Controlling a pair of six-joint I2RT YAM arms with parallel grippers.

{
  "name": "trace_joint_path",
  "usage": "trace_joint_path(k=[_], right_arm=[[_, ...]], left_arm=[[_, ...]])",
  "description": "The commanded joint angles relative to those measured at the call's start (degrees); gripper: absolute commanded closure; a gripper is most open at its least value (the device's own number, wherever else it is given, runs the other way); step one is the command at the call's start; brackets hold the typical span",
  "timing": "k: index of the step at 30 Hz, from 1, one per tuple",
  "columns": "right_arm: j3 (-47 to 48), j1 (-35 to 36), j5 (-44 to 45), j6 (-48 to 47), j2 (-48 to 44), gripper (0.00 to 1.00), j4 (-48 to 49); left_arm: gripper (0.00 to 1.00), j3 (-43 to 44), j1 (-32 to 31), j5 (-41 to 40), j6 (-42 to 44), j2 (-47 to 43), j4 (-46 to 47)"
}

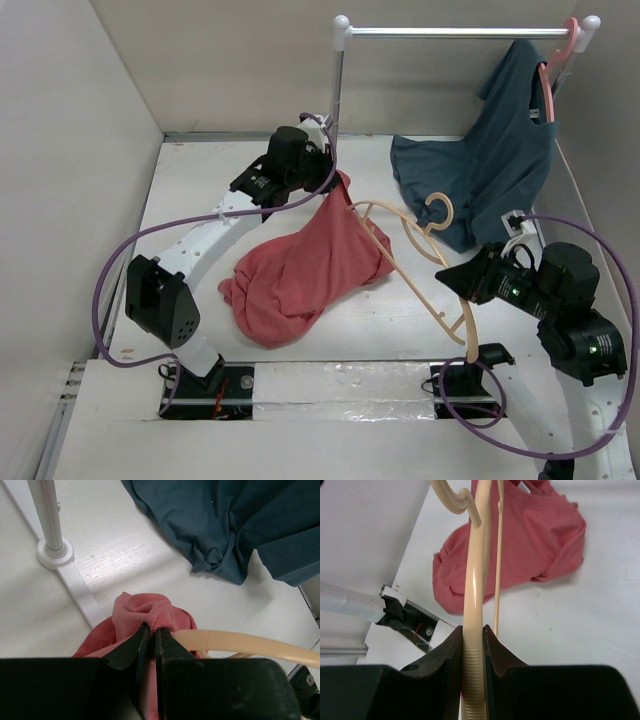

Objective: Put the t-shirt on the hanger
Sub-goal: Pick up the hanger from the clothesline, then place the T-shirt on the hanger.

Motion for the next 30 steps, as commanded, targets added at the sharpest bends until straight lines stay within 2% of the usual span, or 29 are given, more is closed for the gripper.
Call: trace_joint_path(k=[1,18,30], right_arm=[[-0.8,1.0,-3.2,0.6,-0.7,1.00,2.0],[1.4,1.0,-2.3,0.6,2.7,1.00,8.9],[-7.2,1.0,-8.2,4.3,3.3,1.00,18.6]], left_arm=[[1.00,2.4,0.1,0.0,-1.6,-1.2,1.0],[1.00,-0.9,0.1,2.4,-0.9,-4.6,0.0],[1.00,3.0,-2.5,4.1,-0.8,-3.1,-1.7]])
